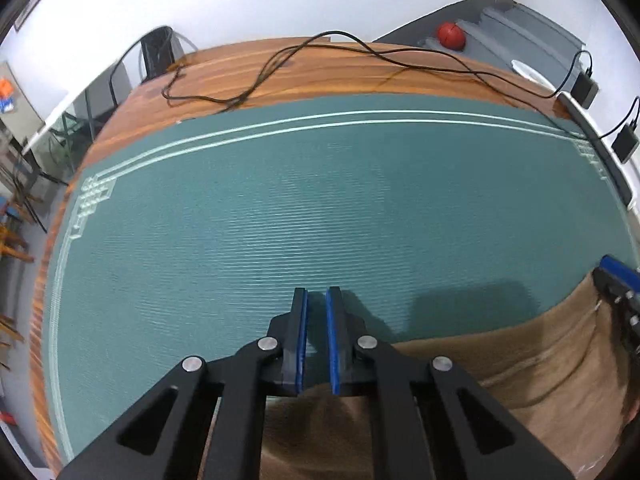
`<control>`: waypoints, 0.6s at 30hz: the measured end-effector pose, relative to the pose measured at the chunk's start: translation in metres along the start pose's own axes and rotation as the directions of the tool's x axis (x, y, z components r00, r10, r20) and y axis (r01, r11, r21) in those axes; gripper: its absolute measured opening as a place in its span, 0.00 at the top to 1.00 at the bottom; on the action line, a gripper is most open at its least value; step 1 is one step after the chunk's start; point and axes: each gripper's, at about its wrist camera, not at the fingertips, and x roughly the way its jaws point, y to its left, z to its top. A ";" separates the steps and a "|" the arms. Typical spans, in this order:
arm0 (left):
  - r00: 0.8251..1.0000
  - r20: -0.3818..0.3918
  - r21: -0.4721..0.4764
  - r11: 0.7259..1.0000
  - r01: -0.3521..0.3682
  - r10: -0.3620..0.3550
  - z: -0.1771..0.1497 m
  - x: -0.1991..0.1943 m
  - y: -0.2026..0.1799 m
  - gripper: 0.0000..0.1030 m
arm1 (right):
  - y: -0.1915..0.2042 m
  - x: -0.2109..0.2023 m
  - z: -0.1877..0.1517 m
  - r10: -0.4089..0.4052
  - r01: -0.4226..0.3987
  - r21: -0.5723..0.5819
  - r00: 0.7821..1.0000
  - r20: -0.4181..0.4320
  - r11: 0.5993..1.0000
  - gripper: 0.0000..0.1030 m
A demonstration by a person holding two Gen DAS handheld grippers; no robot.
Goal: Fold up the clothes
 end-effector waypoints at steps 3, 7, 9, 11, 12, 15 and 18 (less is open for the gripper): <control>0.999 -0.002 -0.023 0.999 0.036 -0.036 -0.007 -0.007 0.010 0.85 | -0.003 -0.011 0.001 0.040 -0.040 0.015 0.999 0.018 0.999 0.70; 0.995 0.043 -0.016 0.995 0.095 -0.095 -0.018 -0.033 0.015 0.37 | 0.004 -0.044 -0.003 0.030 -0.029 -0.008 0.996 0.086 1.000 0.18; 0.991 0.059 0.036 0.993 0.117 -0.119 -0.034 -0.048 0.007 0.30 | 0.008 -0.062 -0.011 0.047 -0.046 -0.015 0.995 0.092 0.999 0.18; 0.987 0.071 0.094 0.986 0.136 -0.143 -0.050 -0.063 -0.002 0.28 | 0.015 -0.078 -0.025 0.090 -0.089 -0.019 0.992 0.085 0.996 0.18; 0.987 0.067 0.125 0.982 0.139 -0.148 -0.058 -0.066 -0.007 0.28 | 0.019 -0.084 -0.033 0.112 -0.110 -0.023 0.991 0.080 0.994 0.18; 0.991 0.028 0.207 0.971 0.119 -0.127 -0.078 -0.059 -0.023 0.27 | 0.038 -0.088 -0.064 0.151 -0.151 -0.051 0.988 0.013 0.987 0.18; 0.998 -0.007 0.192 0.979 0.069 -0.069 -0.082 -0.037 -0.024 0.27 | 0.054 -0.074 -0.085 0.150 -0.154 -0.075 0.987 -0.063 0.985 0.18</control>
